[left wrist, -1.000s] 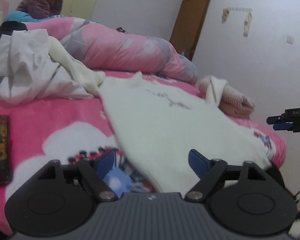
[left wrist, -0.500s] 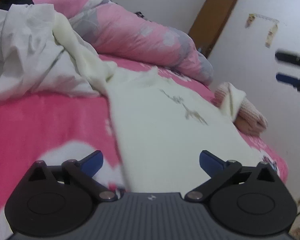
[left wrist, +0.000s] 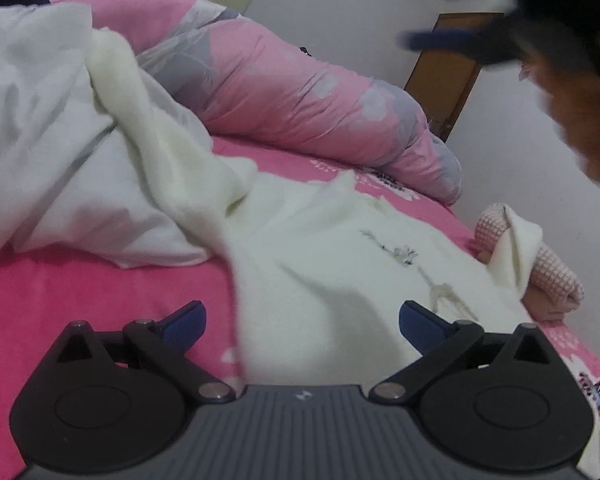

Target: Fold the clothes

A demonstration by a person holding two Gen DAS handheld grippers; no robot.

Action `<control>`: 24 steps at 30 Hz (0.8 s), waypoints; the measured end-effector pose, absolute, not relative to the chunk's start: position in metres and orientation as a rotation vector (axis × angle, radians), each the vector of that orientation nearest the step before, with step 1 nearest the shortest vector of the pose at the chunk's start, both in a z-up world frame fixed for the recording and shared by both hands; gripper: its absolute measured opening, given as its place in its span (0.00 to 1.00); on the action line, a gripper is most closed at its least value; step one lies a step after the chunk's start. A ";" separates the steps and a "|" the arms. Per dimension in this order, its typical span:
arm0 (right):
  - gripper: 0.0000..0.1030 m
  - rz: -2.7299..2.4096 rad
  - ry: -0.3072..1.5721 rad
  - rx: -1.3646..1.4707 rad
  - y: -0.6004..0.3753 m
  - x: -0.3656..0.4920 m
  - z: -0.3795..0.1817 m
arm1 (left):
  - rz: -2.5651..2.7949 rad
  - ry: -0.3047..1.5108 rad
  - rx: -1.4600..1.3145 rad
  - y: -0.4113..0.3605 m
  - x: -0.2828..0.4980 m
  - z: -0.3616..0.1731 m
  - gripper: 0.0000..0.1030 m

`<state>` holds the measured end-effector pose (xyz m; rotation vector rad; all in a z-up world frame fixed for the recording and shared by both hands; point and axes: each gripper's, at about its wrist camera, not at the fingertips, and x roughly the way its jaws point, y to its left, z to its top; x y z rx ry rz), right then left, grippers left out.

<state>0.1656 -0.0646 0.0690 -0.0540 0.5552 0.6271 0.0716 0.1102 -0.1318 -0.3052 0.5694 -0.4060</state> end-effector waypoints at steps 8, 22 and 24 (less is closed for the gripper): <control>0.94 0.791 0.604 -0.065 0.038 0.269 0.047 | -0.410 0.601 -0.506 0.142 0.079 -0.148 0.97; 0.41 0.770 0.753 0.109 0.121 0.396 0.003 | -0.436 0.581 -0.553 0.148 0.079 -0.155 0.86; 0.09 0.812 0.746 0.159 0.115 0.393 0.004 | -0.437 0.578 -0.558 0.149 0.079 -0.155 0.86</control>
